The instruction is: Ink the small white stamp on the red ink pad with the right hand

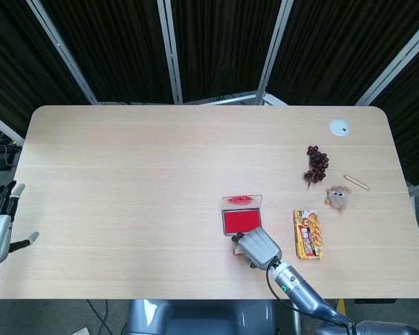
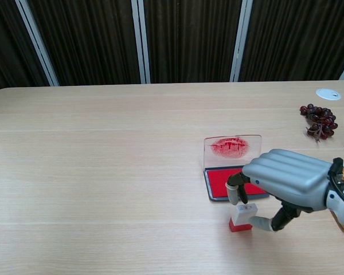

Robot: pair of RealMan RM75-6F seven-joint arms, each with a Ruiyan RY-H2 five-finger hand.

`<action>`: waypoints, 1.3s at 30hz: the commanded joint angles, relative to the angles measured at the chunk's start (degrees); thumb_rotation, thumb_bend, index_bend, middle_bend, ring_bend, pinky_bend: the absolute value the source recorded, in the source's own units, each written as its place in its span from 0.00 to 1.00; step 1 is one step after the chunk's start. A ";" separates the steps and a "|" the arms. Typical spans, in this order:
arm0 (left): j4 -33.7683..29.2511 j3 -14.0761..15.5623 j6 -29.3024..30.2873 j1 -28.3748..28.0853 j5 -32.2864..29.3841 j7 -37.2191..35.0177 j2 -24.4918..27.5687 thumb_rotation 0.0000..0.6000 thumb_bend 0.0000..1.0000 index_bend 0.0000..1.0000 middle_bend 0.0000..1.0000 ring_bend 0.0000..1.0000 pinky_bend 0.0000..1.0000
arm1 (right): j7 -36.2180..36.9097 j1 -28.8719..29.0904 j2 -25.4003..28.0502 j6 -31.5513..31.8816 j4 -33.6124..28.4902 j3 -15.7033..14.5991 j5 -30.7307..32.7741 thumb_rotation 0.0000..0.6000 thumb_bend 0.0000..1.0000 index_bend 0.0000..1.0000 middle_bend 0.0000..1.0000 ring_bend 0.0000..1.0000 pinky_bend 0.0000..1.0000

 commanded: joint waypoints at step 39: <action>-0.26 0.17 -0.32 -0.18 -0.15 -0.06 0.13 1.00 0.00 0.00 0.00 0.00 0.00 | 11.08 0.94 3.76 4.91 -0.73 5.35 2.49 1.00 0.43 0.52 0.55 0.87 1.00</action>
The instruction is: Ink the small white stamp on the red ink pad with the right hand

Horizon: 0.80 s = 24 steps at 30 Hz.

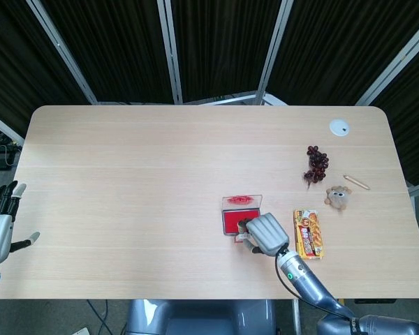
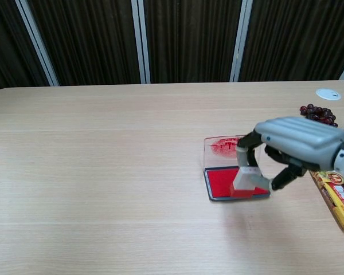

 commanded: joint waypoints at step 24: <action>-0.03 -0.11 -0.65 -0.24 -0.66 -0.06 0.09 1.00 0.00 0.00 0.00 0.00 0.00 | 3.36 2.69 -6.28 -0.02 12.13 1.82 2.18 1.00 0.45 0.53 0.56 0.87 1.00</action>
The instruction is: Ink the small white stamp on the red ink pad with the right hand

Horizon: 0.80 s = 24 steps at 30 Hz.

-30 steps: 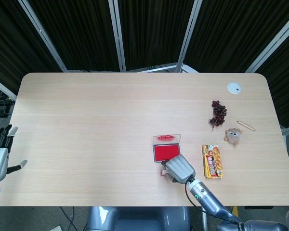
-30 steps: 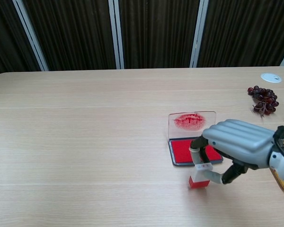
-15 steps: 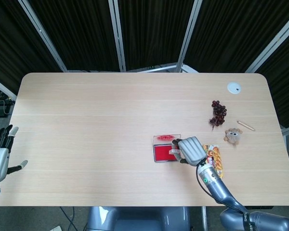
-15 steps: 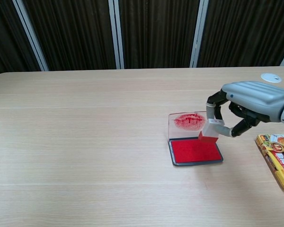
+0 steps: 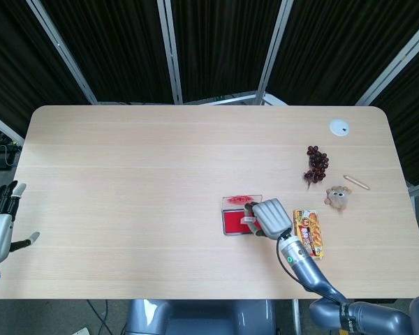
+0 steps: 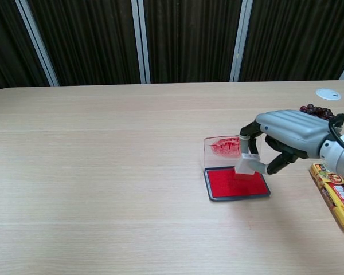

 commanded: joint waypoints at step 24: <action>0.88 -0.36 -1.05 -0.54 -1.26 0.48 -0.50 1.00 0.00 0.00 0.00 0.00 0.00 | -0.05 1.31 -5.87 -2.41 8.82 -1.55 0.67 1.00 0.45 0.53 0.56 0.87 1.00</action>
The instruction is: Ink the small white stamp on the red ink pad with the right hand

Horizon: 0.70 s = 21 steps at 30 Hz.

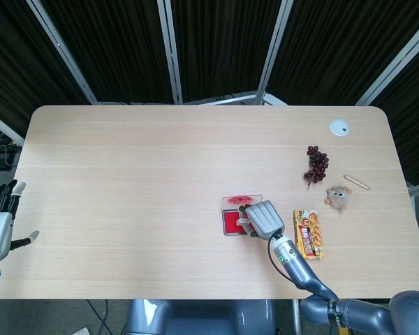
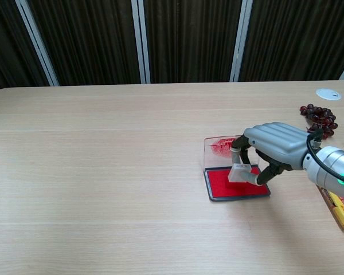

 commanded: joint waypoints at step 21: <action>-0.99 0.41 0.86 0.33 1.00 -0.70 0.67 1.00 0.00 0.00 0.00 0.00 0.00 | 1.08 -1.98 8.93 5.44 -12.44 -0.59 -4.95 1.00 0.45 0.54 0.57 0.87 1.00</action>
